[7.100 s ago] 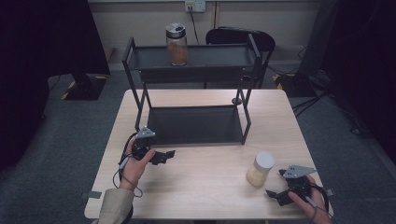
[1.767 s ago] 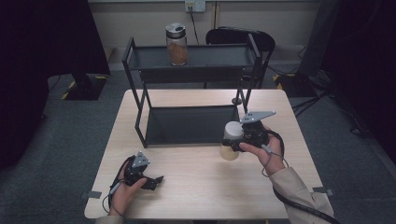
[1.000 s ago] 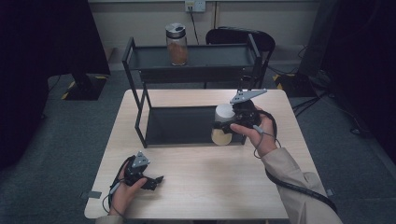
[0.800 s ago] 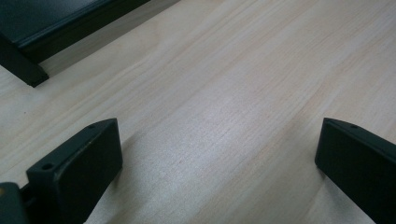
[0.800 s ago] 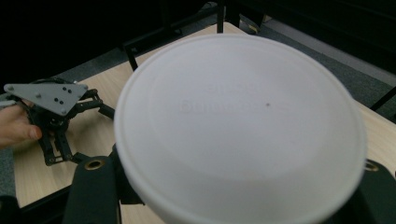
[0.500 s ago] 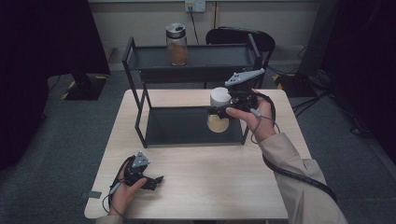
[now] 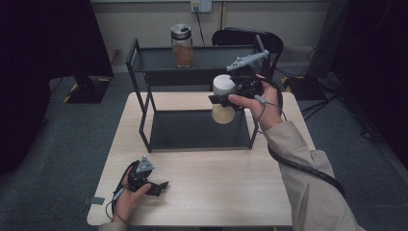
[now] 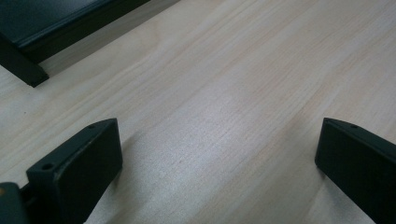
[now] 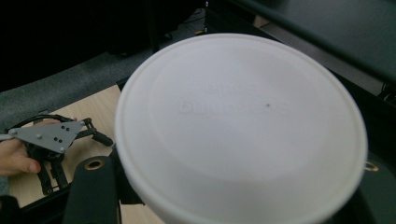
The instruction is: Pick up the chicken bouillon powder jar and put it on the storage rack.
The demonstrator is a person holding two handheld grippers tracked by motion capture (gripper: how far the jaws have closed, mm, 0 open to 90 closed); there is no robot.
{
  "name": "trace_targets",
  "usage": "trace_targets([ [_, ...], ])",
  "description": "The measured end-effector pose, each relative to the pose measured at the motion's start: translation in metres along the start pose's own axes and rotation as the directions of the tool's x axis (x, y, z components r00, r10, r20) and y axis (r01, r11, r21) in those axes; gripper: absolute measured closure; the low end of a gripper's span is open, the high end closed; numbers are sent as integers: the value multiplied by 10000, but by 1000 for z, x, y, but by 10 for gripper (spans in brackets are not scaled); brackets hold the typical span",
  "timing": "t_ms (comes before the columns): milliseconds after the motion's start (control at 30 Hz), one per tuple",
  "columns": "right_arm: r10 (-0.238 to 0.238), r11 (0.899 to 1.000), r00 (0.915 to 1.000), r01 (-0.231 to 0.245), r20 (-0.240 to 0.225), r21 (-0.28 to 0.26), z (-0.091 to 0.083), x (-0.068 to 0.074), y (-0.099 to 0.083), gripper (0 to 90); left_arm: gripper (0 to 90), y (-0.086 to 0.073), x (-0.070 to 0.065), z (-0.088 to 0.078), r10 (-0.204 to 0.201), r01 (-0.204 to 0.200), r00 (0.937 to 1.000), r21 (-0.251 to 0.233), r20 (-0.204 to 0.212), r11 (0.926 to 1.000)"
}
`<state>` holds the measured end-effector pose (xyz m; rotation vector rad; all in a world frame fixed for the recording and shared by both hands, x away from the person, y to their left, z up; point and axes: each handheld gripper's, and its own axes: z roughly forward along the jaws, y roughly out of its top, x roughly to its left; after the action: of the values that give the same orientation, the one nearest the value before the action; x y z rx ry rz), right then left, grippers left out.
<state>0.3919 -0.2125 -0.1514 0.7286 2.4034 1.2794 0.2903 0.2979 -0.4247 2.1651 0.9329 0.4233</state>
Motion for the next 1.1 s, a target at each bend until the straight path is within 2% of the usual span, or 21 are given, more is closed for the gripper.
trace_targets([
  [700, -35, 10000, 9997, 36, 251, -47, -8, 0, 58, 343, 0, 0, 0, 0, 4, -4, 10000, 13, 11, 10000],
  [1100, -62, 10000, 9993, 64, 360, -52, -18, -1, 90, 343, 0, 0, 0, 0, 16, -16, 10000, 11, 10, 10000],
])
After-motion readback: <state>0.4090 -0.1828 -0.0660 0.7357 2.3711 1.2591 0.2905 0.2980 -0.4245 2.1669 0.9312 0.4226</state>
